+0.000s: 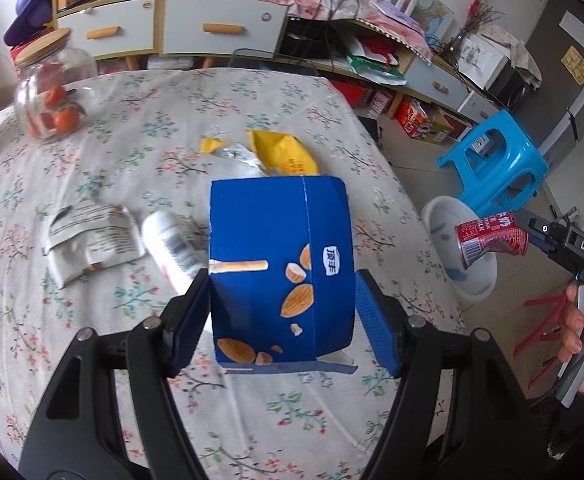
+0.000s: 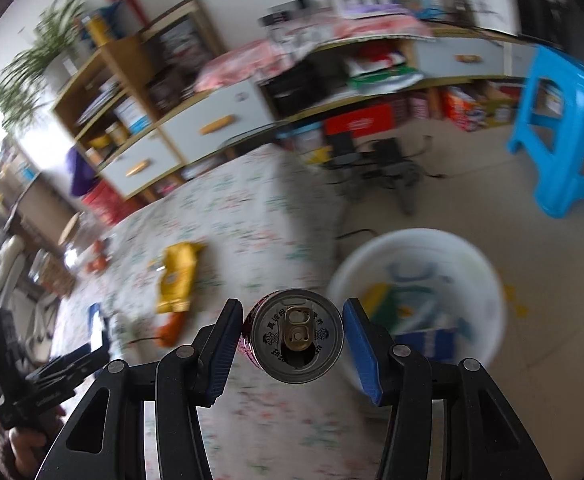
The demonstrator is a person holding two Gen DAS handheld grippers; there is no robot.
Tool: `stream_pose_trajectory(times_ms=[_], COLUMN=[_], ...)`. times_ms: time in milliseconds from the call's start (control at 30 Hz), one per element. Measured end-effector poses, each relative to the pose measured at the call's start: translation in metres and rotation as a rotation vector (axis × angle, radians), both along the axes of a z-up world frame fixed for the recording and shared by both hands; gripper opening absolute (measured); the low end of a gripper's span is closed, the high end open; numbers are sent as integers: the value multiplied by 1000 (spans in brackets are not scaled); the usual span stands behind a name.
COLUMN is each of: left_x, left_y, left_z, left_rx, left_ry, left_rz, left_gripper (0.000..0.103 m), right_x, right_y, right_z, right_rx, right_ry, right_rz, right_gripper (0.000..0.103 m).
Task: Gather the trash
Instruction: 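Carry the red can to the bin and release it with the right tool, then carry the blue box over the bin and release it with the left tool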
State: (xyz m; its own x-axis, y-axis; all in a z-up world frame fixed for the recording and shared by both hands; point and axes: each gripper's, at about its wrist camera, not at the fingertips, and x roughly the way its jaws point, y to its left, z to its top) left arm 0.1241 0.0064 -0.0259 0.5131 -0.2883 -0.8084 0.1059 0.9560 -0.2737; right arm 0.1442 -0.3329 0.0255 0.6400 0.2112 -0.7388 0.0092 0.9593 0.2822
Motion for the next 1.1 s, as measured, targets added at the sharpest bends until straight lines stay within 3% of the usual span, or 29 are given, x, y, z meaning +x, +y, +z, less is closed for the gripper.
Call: stream_pose_trajectory(times_ms=[267,400,667,1100], left_x=[1,4,13,37], left_y=[-44,-67,-119,-216], left_z=[-5,-6,-3,-22], left_rx=[22,26,54,49], left_ry=[5,12,-4,12], left_rz=[-64,-100,-190,-341], left_gripper=[71,71,71,72], right_x=[-3,-7,-23,-48], right_y=[-57,-72,-95,-140], right_z=[-9,-11,-8,-24], right_rx=[-33,-12,1,-102], right_ry=[30,33,19,67], right_rz=[-132,-156,-180,-259], right_gripper=[55,66,67,69])
